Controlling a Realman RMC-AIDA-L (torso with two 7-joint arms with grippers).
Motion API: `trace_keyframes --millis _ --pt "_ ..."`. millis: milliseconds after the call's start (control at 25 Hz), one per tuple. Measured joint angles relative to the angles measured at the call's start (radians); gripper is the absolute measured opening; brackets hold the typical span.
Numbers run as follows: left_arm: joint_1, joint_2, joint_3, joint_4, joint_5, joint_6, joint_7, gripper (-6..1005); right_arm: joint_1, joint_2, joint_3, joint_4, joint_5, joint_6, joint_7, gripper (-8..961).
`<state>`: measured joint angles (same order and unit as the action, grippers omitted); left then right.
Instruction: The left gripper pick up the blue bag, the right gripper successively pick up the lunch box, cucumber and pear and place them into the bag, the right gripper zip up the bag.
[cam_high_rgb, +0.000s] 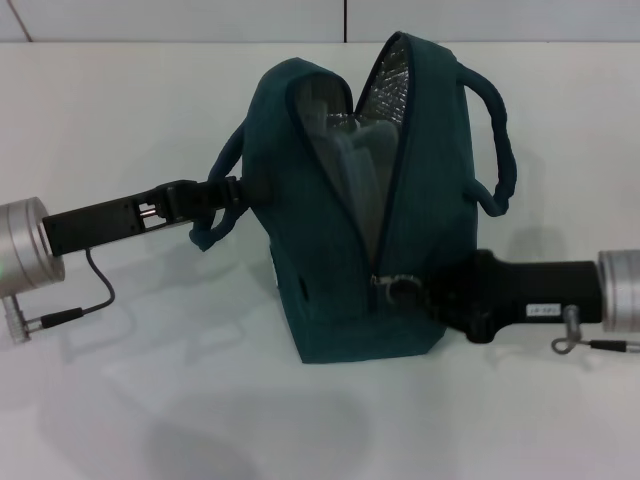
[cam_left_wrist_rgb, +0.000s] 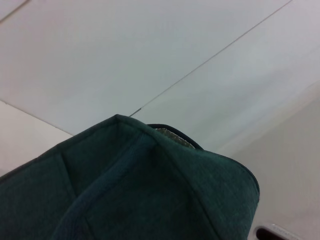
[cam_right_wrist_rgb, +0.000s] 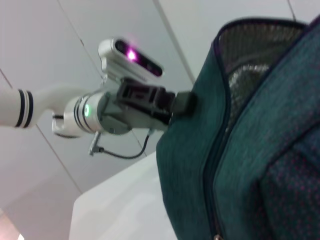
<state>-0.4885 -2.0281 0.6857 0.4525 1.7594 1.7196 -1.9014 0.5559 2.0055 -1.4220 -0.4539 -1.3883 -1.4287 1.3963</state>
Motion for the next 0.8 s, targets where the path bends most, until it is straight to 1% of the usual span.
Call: trace_keyframes --millis 160,320,400,600,800 --pt "0.001 0.0 0.0 0.0 0.0 0.0 -0.001 171 -0.042 -0.002 0.06 -0.054 -0.004 -0.029 -0.008 17" --pt "0.002 0.0 0.0 0.0 0.0 -0.001 -0.002 174 -0.09 0.005 0.07 -0.144 -0.004 -0.033 -0.029 17" --pt "0.002 0.0 0.0 -0.001 0.0 -0.001 -0.002 176 -0.093 0.007 0.068 -0.159 -0.003 -0.035 -0.037 17" --pt "0.002 0.0 0.0 -0.001 0.0 -0.002 -0.001 180 -0.077 0.008 0.065 -0.162 -0.002 -0.067 -0.043 18" --pt "0.003 0.0 0.0 -0.002 0.0 -0.006 0.003 183 -0.064 0.005 0.066 -0.165 -0.005 -0.091 -0.038 19"
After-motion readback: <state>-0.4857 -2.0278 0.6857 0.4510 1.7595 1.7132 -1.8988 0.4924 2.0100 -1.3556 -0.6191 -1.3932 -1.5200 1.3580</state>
